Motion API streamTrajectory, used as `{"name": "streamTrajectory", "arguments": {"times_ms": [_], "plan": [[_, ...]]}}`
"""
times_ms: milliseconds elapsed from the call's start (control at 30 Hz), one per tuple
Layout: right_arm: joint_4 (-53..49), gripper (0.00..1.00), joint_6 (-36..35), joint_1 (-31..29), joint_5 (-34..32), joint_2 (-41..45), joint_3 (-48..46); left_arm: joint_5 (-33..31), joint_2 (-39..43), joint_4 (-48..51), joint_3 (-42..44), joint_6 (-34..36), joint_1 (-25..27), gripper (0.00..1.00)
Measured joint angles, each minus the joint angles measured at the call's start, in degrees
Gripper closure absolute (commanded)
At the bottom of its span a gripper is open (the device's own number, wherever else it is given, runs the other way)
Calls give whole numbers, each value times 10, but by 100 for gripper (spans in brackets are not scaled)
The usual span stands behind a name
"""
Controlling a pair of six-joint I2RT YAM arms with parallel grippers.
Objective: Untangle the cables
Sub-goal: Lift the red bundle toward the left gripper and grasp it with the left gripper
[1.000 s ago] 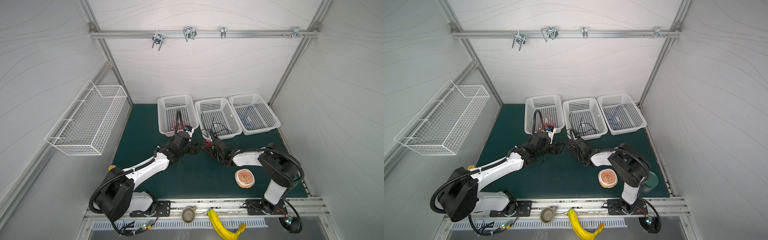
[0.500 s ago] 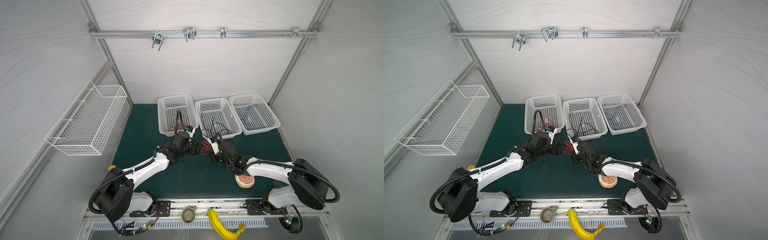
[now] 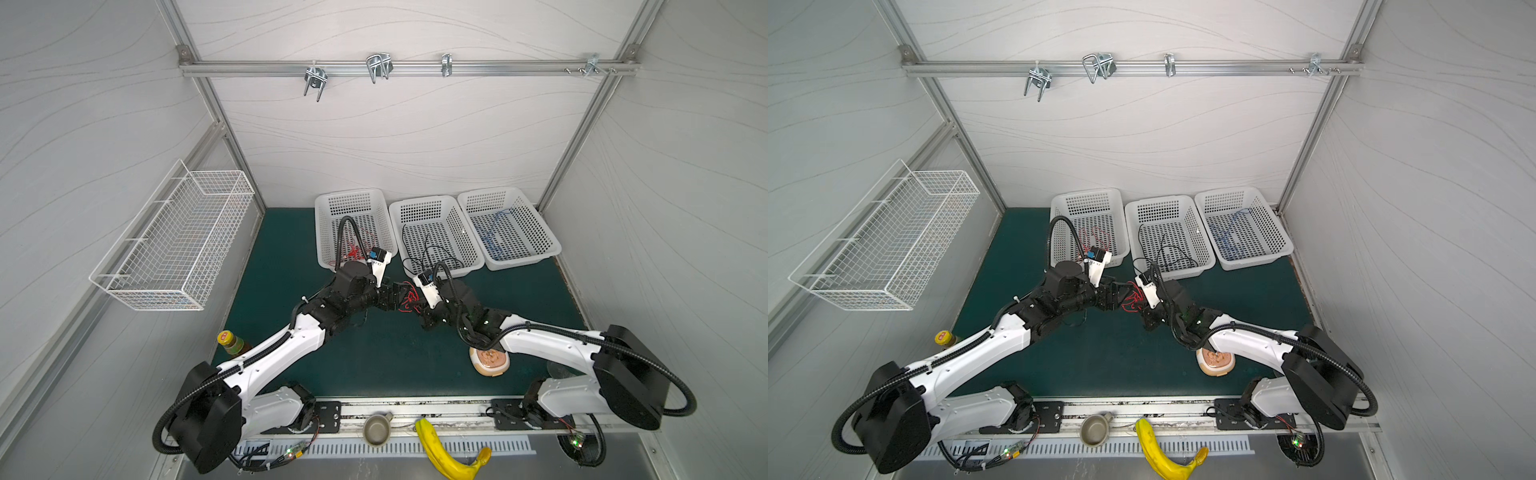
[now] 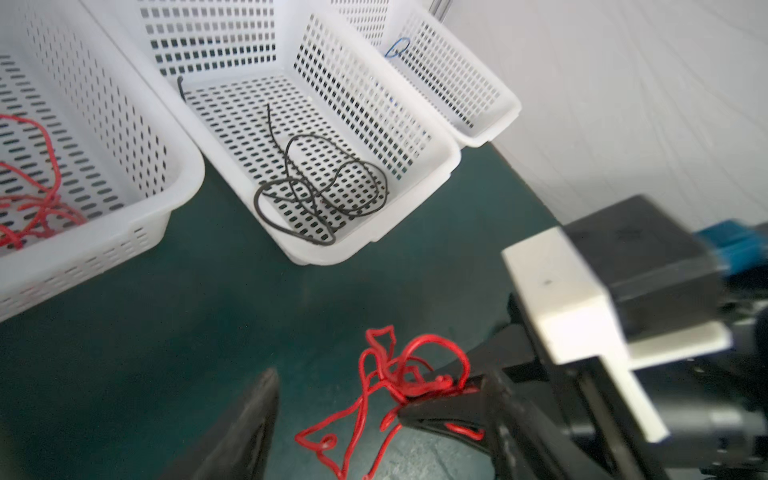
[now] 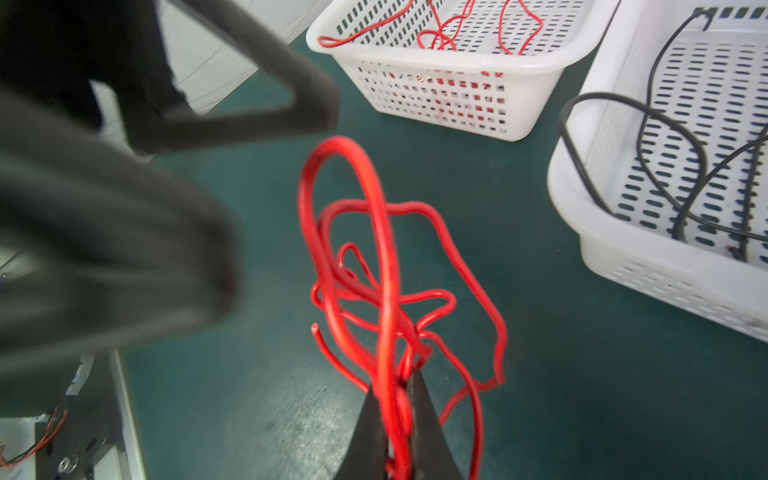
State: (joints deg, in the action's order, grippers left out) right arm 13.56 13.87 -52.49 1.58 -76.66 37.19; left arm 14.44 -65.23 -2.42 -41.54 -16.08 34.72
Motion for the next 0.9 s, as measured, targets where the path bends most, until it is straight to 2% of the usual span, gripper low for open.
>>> {"name": "streamTrajectory", "arguments": {"times_ms": [100, 433, 500, 567, 600, 633, 700, 900], "plan": [[-3, 94, 0, 0, 8, 0, 1, 12, 14, -12, 0, 3, 0, 28], [-6, 92, -2, 0, 33, 0, 13, 36, -14, -12, 0, 10, 2, 59], [-7, 92, -2, 0, 35, 0, 13, 44, -22, -12, 0, 7, 2, 70], [-7, 92, -2, 0, 35, 0, 13, 50, -26, -12, 0, 6, 2, 84], [-9, 91, -2, 0, 35, 0, 13, 53, -28, -13, 0, 7, 2, 95], [-15, 91, -2, 0, 34, -1, 13, 57, -29, -18, -1, 5, 2, 100], [-21, 89, -2, 1, 34, -2, 14, 70, -29, -27, -2, 3, 2, 100], [-28, 72, 3, 0, 11, -6, 29, 64, -32, -44, -3, -21, 3, 100]]}}
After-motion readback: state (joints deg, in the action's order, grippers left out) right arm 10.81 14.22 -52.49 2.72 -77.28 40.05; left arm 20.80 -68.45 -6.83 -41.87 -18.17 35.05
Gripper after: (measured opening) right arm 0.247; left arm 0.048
